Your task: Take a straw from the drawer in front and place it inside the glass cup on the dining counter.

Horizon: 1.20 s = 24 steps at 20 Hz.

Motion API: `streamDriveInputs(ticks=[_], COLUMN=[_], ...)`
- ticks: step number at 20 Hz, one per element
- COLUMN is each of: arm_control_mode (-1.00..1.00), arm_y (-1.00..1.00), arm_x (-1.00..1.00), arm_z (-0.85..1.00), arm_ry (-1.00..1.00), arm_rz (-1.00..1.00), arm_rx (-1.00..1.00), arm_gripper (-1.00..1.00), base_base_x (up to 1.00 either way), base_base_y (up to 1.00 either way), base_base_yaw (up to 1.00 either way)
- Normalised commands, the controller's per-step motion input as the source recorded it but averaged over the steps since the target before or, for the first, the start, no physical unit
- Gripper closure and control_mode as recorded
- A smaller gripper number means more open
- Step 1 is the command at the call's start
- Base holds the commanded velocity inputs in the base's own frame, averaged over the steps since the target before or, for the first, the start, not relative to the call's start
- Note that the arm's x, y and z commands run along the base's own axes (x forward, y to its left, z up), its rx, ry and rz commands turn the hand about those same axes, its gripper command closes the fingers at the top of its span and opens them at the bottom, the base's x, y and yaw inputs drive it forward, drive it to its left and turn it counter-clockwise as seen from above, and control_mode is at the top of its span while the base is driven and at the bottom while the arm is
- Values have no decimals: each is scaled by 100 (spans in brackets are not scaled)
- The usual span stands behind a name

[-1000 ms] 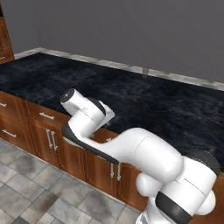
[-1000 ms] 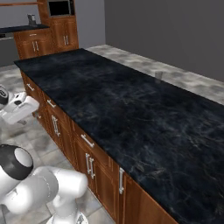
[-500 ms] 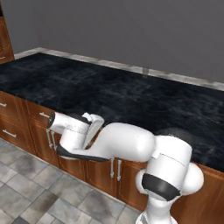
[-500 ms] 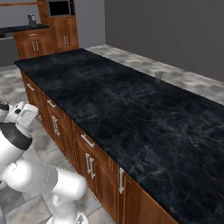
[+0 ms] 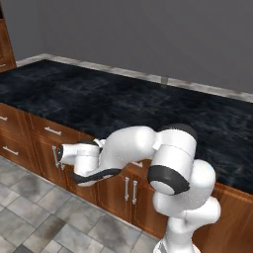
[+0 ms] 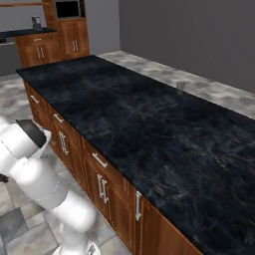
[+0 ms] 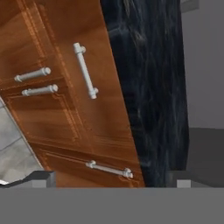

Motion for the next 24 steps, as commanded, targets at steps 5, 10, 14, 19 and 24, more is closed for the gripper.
streamDriveInputs(ticks=[5,10,14,19,24], arm_control_mode=[-100,-100,-100,-100,-100], arm_y=[0,0,0,0,0], arm_x=[37,42,34,23,4], arm_z=[-47,-43,-45,-39,-35], arm_ry=[0,0,0,-1,-4], arm_rz=[-4,-7,-10,-11,-10], arm_rx=[-6,-9,-15,-17,-17], arm_gripper=[-100,-100,-100,-100,-100], base_base_x=[0,0,0,0,0], base_base_y=[0,0,0,0,0], base_base_yaw=[0,0,0,0,0])
